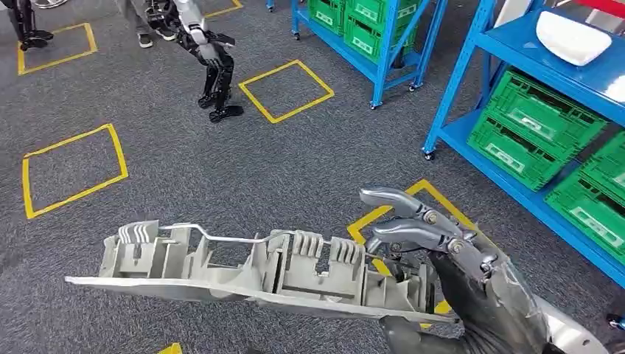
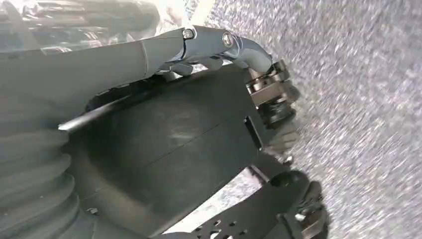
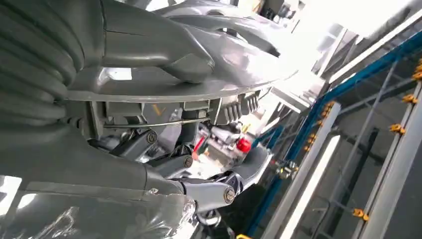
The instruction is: Take the parts from the cabinet and place them on the table.
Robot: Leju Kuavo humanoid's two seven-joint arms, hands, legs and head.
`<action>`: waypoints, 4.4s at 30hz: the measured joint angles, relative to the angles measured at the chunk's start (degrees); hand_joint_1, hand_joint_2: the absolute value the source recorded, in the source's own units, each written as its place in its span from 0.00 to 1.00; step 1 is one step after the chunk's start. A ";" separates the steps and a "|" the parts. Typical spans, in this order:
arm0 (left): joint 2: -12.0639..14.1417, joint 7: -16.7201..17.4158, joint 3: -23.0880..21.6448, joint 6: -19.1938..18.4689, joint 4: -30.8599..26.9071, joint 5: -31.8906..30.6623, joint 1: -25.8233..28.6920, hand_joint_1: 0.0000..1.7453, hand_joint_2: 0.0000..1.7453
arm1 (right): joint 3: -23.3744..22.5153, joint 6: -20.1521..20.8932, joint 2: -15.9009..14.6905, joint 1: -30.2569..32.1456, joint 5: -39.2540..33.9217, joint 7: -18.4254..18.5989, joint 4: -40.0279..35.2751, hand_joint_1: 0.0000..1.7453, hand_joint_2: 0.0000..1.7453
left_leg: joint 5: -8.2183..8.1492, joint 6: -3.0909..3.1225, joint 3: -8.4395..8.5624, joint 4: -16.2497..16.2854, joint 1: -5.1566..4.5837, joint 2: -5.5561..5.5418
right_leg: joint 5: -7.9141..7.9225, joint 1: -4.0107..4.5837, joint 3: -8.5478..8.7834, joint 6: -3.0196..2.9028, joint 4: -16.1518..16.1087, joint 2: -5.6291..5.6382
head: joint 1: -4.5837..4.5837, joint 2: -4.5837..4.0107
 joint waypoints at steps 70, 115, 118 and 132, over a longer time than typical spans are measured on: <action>0.50 1.62 -1.11 0.85 -0.22 0.28 0.17 0.00 1.00 | -1.18 0.90 -0.90 0.70 -0.33 0.04 -0.11 1.00 1.00 | 7.18 2.28 7.42 -15.52 -0.82 2.76 | 0.29 0.42 -0.12 2.13 0.21 -4.01 | 0.07 0.00; 0.52 0.98 -1.44 1.31 -0.48 1.33 -0.31 0.00 1.00 | -1.51 1.36 -1.36 0.56 -0.83 -0.28 0.04 1.00 1.00 | 6.99 2.67 7.54 -15.41 -0.23 -4.59 | 1.99 -0.12 -2.12 2.80 0.66 4.99 | 1.38 0.00; 0.59 0.96 -1.51 1.27 -0.48 1.31 -0.32 0.00 1.00 | -1.51 1.40 -1.36 0.62 -0.92 -0.33 0.04 1.00 1.00 | 7.00 1.78 7.67 -15.79 -0.14 -6.08 | 1.92 -0.20 -1.73 2.05 0.16 3.52 | 1.29 0.00; 0.85 1.71 -1.57 1.33 -0.55 1.38 0.06 0.00 1.00 | -1.66 1.53 -1.35 0.44 -1.62 -0.52 0.09 1.00 1.00 | 7.20 2.65 6.89 -15.03 -0.73 2.77 | 0.55 0.19 0.14 3.17 -0.09 -4.28 | -0.02 0.00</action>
